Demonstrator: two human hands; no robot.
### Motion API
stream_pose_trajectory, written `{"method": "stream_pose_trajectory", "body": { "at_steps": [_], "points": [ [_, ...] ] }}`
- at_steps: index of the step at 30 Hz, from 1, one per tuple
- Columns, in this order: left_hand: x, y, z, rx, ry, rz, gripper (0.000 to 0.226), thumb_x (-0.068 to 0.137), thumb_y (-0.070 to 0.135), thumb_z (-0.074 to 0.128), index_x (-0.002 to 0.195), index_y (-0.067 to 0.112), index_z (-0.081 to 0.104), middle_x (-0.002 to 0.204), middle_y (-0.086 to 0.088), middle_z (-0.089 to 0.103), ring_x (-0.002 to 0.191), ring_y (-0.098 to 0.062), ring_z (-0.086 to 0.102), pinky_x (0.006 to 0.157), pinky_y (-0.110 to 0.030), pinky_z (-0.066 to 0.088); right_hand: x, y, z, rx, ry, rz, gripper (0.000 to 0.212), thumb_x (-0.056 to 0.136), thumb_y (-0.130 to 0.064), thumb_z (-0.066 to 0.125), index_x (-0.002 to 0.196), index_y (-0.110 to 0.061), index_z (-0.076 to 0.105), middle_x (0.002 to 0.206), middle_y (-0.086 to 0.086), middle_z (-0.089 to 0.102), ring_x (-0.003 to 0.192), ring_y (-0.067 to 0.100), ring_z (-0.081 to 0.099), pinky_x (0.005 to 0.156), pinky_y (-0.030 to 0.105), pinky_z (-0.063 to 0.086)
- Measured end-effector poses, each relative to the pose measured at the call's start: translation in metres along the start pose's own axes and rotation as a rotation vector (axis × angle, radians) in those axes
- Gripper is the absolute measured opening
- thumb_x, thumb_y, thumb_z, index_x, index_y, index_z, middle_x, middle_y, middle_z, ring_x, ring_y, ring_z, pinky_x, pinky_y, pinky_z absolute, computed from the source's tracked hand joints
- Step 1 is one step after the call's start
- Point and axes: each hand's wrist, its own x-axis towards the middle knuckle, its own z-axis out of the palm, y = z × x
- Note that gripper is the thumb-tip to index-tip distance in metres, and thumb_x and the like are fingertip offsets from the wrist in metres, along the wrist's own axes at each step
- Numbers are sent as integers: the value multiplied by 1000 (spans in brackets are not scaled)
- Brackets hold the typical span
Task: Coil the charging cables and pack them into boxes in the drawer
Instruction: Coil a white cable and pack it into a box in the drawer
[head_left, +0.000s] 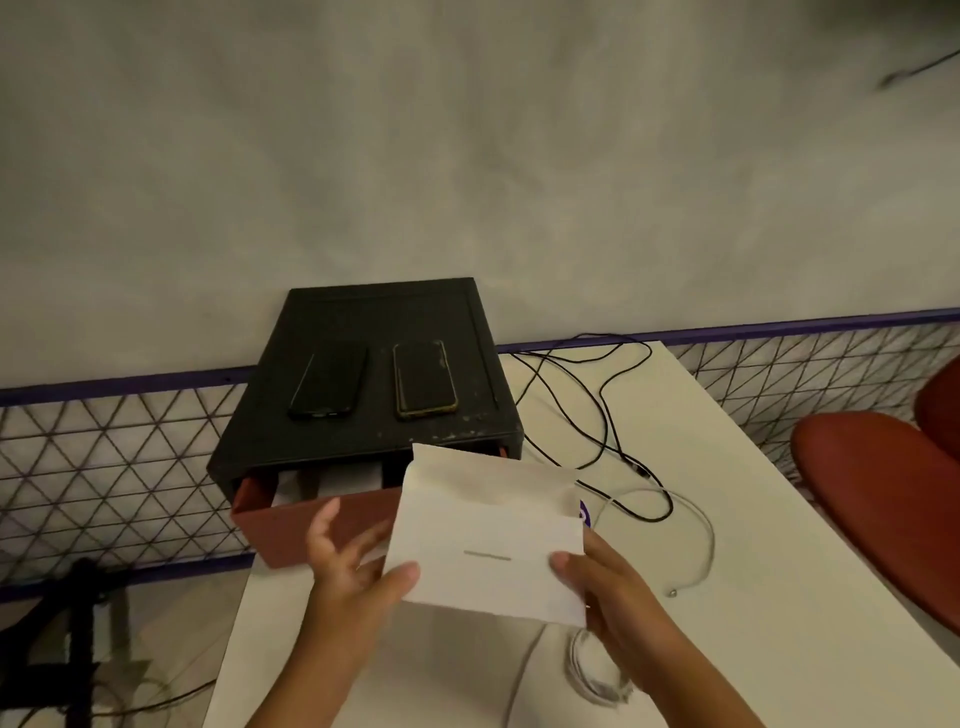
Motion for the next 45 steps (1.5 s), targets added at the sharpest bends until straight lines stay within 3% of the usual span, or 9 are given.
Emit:
{"method": "stream_pose_trajectory", "body": {
  "at_steps": [9,13,21,24,27,30,34,39,45],
  "points": [
    [-2,2,0,416,-362,21,95,66,-2,76,117,62,29,117,19,50,104,-11,56,83,-27,48,-10,-8,-33,-125,5,-104,35,79,-26,63,114,-27,64,102,0,71,94,18,66,75,26,52],
    [1,1,-4,456,-250,61,102,69,-13,72,122,58,21,116,15,48,107,-13,50,89,-30,42,-5,31,-60,-792,263,-66,27,82,-27,69,90,-49,56,102,-10,62,90,-1,57,84,16,42],
    [3,-8,-10,452,-211,68,101,68,-15,71,125,53,24,119,3,50,101,-6,53,75,-20,44,-14,114,-84,-1508,52,-81,34,65,-37,74,98,-39,64,119,-12,42,88,11,63,76,17,44],
    [3,-8,-9,462,-221,59,101,69,-15,71,127,52,23,119,3,49,100,-7,53,75,-20,44,-14,131,-83,-1497,97,-166,40,47,-37,77,83,-44,60,80,-20,54,44,2,56,40,13,38],
    [3,-7,-9,479,-228,57,101,69,-15,71,126,54,22,120,4,48,100,-8,53,74,-20,45,-20,139,-78,-1630,79,-298,46,62,-23,49,106,-38,49,64,-17,58,42,7,55,35,14,35],
    [4,-8,-10,509,-224,54,102,69,-13,71,123,57,21,122,2,46,103,-10,52,82,-25,44,-18,134,-79,-1659,72,-307,68,43,-22,77,103,-43,55,60,-15,56,37,8,50,33,13,32],
    [6,-8,-14,577,-189,54,104,70,-12,72,124,59,19,127,0,44,114,-18,48,89,-30,44,-21,66,-64,-1388,158,-293,37,83,-47,56,119,-49,48,75,-23,65,62,-2,61,55,9,42],
    [2,-2,-9,814,-178,80,102,74,-2,72,135,54,12,119,5,44,99,-9,52,81,-28,47,-25,-32,-41,-845,18,-291,45,86,-3,58,88,-47,68,79,-23,69,71,-4,60,68,15,47],
    [-9,2,-3,1002,-316,174,104,78,7,69,114,73,-3,143,2,39,123,-18,48,94,-28,46,-18,-81,-15,-1096,-48,-411,31,91,-9,55,106,-33,68,99,-18,68,91,2,61,79,18,47]
  ]
}}
